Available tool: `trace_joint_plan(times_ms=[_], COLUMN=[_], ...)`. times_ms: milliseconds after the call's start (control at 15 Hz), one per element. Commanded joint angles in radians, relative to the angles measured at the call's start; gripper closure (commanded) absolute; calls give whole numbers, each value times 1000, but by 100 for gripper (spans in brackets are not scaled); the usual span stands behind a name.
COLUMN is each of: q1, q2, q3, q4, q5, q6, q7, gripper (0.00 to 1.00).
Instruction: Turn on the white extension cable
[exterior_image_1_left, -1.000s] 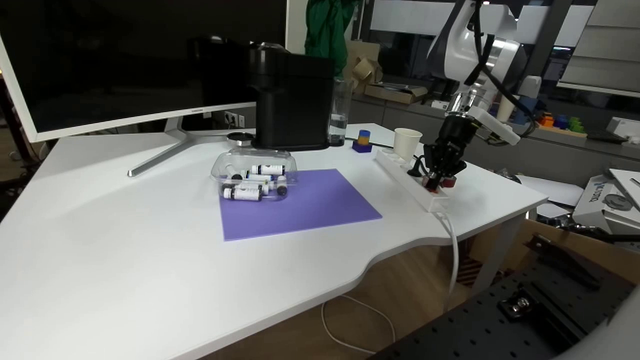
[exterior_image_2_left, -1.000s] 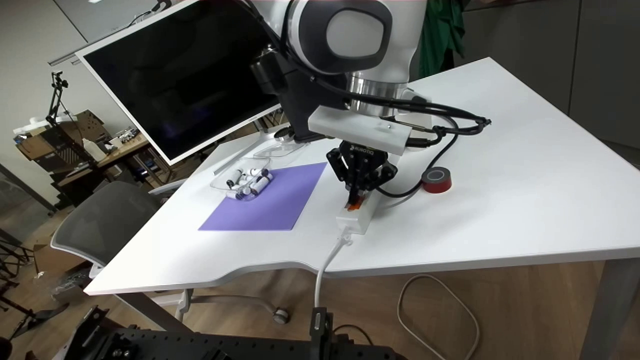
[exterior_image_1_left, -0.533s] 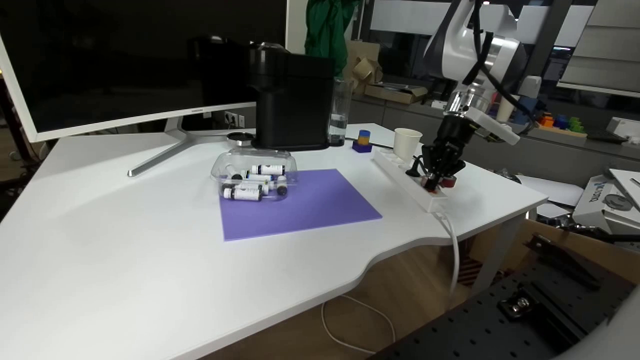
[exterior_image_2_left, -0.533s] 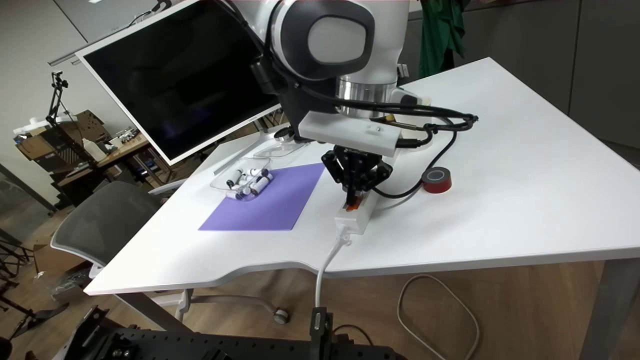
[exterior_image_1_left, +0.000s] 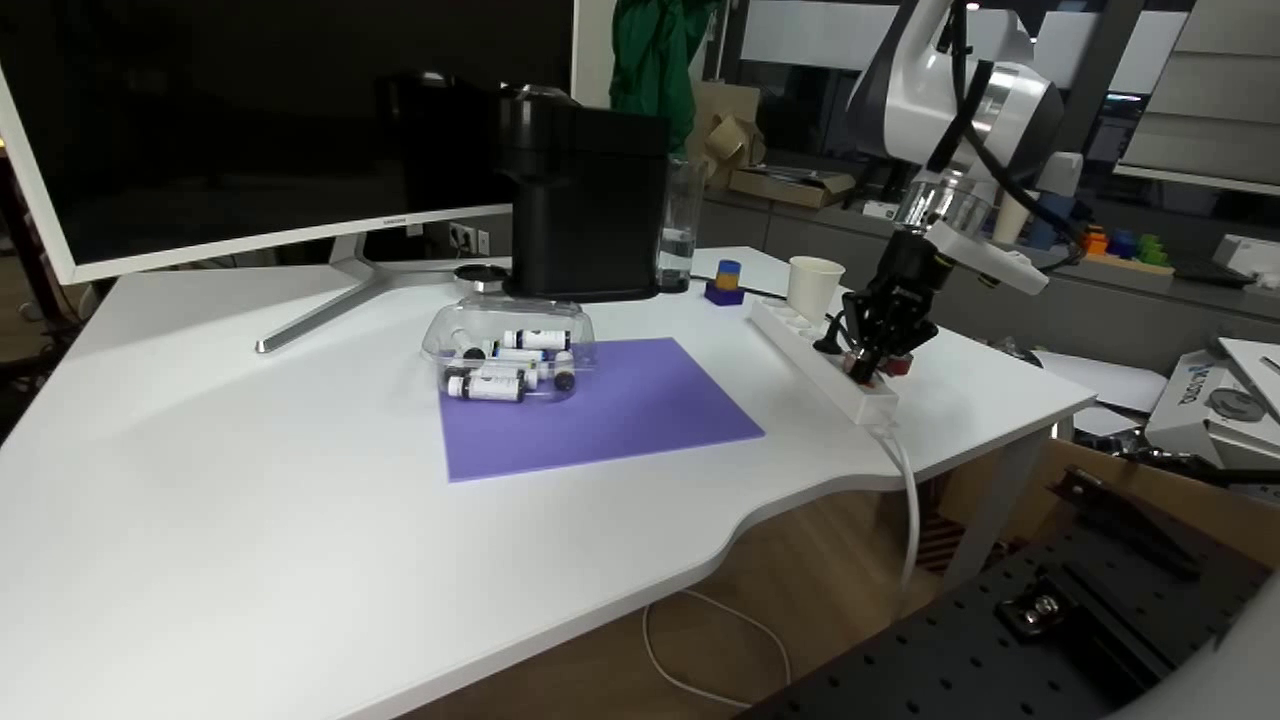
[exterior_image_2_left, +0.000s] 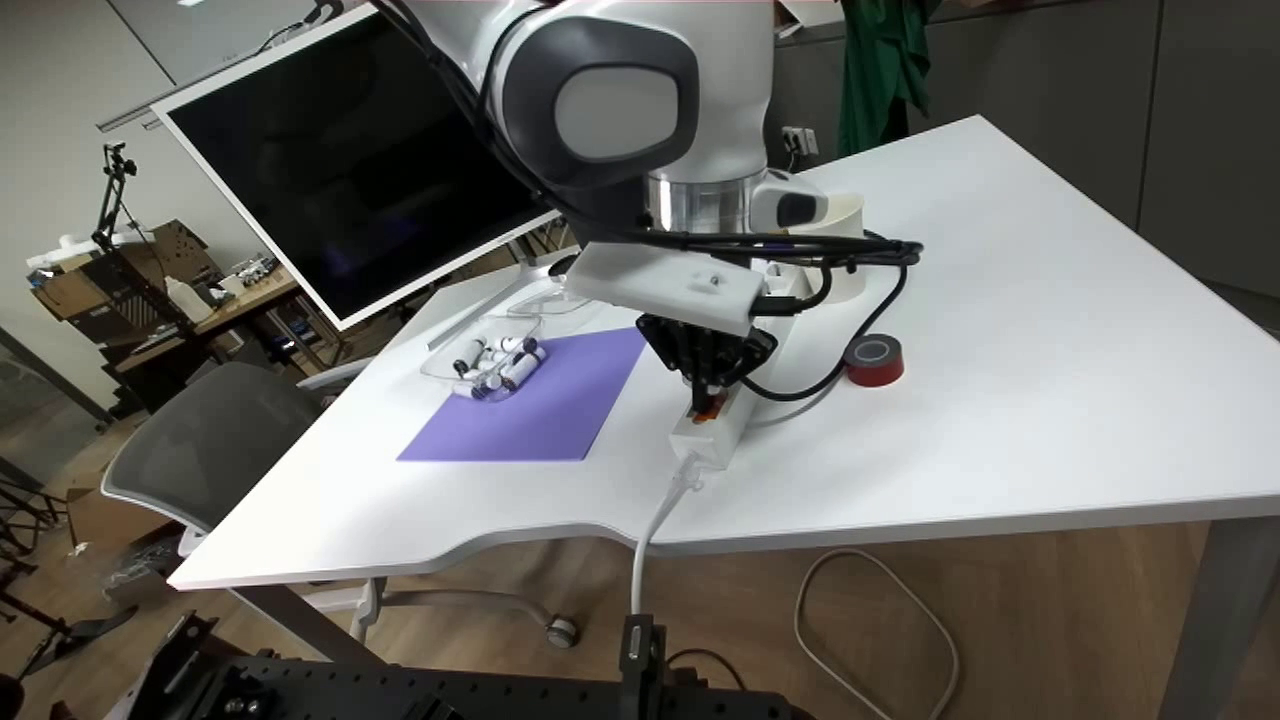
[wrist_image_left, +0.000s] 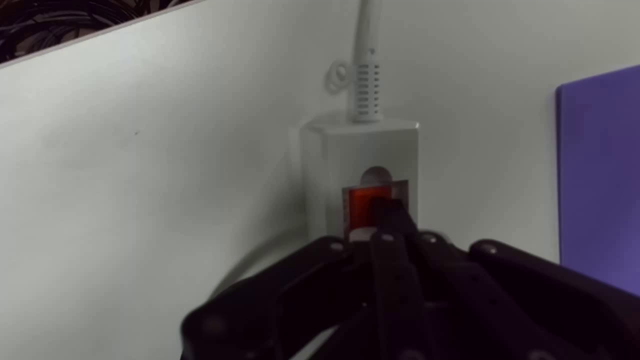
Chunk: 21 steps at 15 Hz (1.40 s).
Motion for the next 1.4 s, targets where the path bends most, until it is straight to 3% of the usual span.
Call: trace_joint_plan(times_ms=[0,467,867,1333], q1=[-10,-63,-5,77], q2=[123,184,99,2], q3=[-16,-31,-28,-56], q4=[21,110,55,-58], q5=[38,85,-11,-147], q6=[74,-65,-52,42], q7=[73,164,146,204], gripper=[100,100,100,100])
